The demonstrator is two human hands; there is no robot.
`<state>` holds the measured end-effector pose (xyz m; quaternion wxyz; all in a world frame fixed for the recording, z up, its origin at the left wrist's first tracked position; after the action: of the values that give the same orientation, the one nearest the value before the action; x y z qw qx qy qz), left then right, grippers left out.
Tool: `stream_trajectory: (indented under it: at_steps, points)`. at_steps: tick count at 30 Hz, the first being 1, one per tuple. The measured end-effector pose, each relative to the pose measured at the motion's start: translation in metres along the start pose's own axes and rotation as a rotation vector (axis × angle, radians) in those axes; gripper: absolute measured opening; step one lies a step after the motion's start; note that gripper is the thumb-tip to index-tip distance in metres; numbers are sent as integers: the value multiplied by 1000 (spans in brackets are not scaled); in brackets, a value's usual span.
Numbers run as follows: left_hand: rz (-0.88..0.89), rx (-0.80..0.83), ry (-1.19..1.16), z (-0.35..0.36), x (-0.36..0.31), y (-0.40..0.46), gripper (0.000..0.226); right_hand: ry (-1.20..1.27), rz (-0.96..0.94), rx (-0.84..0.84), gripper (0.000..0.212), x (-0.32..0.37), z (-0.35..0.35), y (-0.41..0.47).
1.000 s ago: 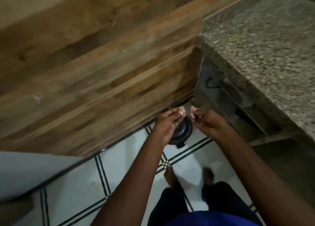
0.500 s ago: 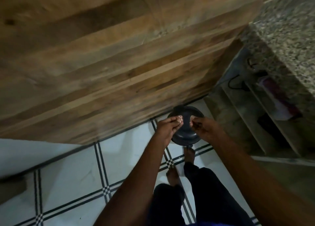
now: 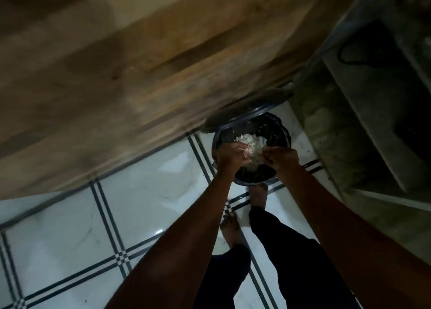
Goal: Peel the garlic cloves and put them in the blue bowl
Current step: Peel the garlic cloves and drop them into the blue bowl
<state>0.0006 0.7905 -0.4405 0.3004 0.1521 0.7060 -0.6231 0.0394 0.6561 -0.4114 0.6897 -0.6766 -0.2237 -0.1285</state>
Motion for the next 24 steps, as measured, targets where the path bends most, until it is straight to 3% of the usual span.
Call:
stream_trajectory:
  at_steps: [2,4,8,11,13,17,19,21,24]
  points:
    - [92,-117,384,8,19,37,18,-476,26,-110,41,-9,-5,31]
    - [240,-199,708,15,35,66,21,-782,-64,-244,50,-15,-6,54]
    - [268,-201,1045,30,36,90,11,-780,-214,-394,30,-30,-2,94]
    - [300,-108,1074,35,46,109,24,-774,-261,-349,17,-37,0,114]
    - [335,-164,1099,35,46,118,23,-718,-222,-354,23,-38,-2,123]
    - [354,-111,1119,37,39,115,26,-594,-115,-258,41,-38,-2,123]
    - [375,-249,1053,38,23,94,21,-455,-124,-167,43,-29,-1,103]
    - [402,-305,937,45,6,62,21,-332,-114,-50,30,-15,-5,71]
    - [493,-234,667,49,-25,-5,10,-224,-149,-180,36,2,-25,15]
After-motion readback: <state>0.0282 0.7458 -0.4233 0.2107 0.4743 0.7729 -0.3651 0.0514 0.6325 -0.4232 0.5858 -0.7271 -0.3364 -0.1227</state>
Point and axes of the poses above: each hand's wrist, its own y-axis towards the middle knuckle, its own z-axis out of the palm, x = y × z, the point moved 1 cm from there along y, towards the middle knuckle, and after that the axes turned 6 degrees about x, right-handed, at the moved point
